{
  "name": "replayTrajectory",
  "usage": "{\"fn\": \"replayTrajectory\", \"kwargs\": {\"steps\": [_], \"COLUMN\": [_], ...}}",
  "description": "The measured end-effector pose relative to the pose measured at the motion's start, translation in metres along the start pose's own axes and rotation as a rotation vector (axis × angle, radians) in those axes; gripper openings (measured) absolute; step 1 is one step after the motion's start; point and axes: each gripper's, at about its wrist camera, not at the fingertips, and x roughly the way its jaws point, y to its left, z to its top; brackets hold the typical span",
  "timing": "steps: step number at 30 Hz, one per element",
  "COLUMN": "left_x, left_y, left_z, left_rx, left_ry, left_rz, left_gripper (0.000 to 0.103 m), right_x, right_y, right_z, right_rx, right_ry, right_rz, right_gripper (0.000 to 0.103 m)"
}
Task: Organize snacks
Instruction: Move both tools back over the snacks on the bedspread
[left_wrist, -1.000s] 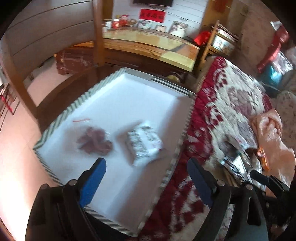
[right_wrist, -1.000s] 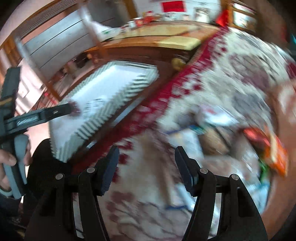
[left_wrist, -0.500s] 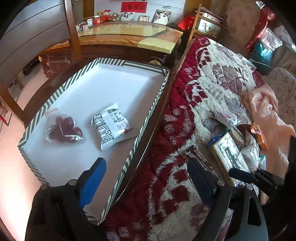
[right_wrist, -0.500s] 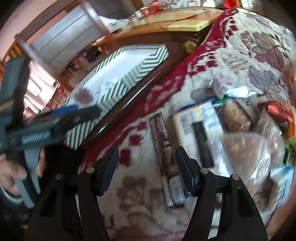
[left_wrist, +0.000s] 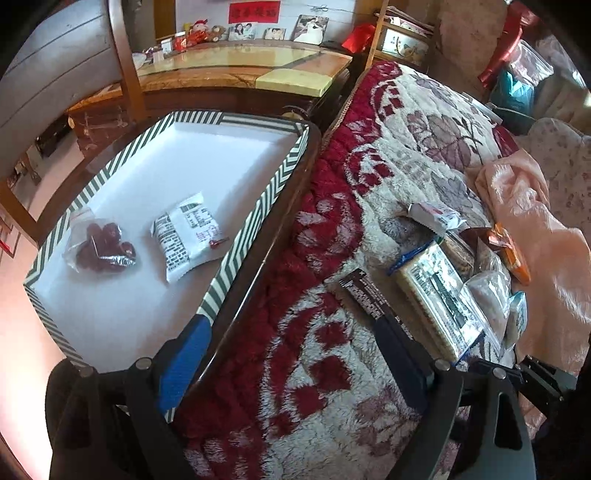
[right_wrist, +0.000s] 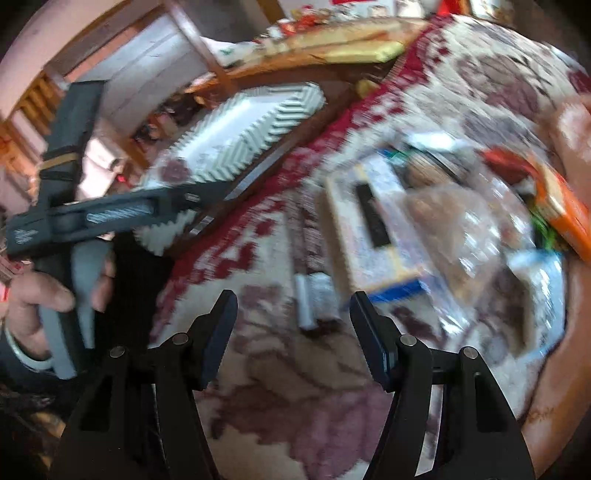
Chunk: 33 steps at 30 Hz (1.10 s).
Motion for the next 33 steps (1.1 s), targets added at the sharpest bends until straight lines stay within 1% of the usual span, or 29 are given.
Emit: {"fn": "replayTrajectory", "kwargs": {"steps": [1, 2, 4, 8, 9, 10, 12, 14, 17, 21, 25, 31, 33], "left_x": [-0.001, -0.002, -0.005, -0.01, -0.01, -0.01, -0.009, -0.009, -0.011, -0.01, -0.001, 0.01, 0.014], "left_y": [-0.002, -0.003, -0.003, -0.002, -0.001, -0.001, 0.0, -0.002, -0.007, -0.012, -0.02, -0.035, -0.04], "left_z": [0.0, 0.0, 0.0, 0.0, 0.0, 0.0, -0.001, -0.002, -0.004, -0.006, -0.012, -0.022, -0.025], "left_rx": [0.006, 0.011, 0.014, 0.018, 0.015, 0.013, 0.008, 0.008, 0.022, 0.017, 0.007, 0.011, 0.015], "left_ry": [-0.001, 0.0, -0.003, -0.015, -0.016, -0.016, -0.01, -0.005, -0.007, 0.004, 0.044, 0.087, 0.104], "left_rz": [0.004, 0.006, 0.01, 0.025, 0.028, 0.028, 0.029, 0.022, 0.017, 0.0, -0.024, -0.041, -0.043], "left_gripper": [0.092, 0.092, 0.092, 0.092, 0.092, 0.092, 0.092, 0.092, 0.092, 0.092, 0.092, 0.092, 0.092], "right_x": [0.003, 0.007, 0.02, 0.047, 0.048, 0.046, 0.043, 0.037, 0.022, 0.003, -0.011, -0.029, -0.031], "right_y": [0.005, 0.01, 0.013, 0.009, 0.008, 0.01, 0.015, 0.021, 0.026, 0.019, 0.004, -0.02, -0.024], "right_z": [0.003, 0.007, 0.015, 0.019, 0.018, 0.016, 0.012, 0.008, 0.001, -0.01, -0.02, -0.032, -0.034], "right_rx": [-0.019, -0.036, -0.056, -0.041, -0.03, -0.021, -0.009, -0.013, -0.027, -0.004, 0.035, 0.101, 0.119], "right_ry": [-0.004, -0.002, 0.007, 0.077, 0.078, 0.068, 0.085, 0.082, 0.061, 0.028, 0.009, -0.022, -0.025], "right_rz": [0.009, 0.0, -0.048, -0.118, -0.113, -0.094, -0.042, 0.006, 0.031, 0.007, -0.037, -0.058, -0.049], "right_gripper": [0.064, 0.064, 0.064, 0.064, 0.064, 0.064, 0.064, 0.064, 0.064, 0.064, 0.064, 0.064, 0.064]}}
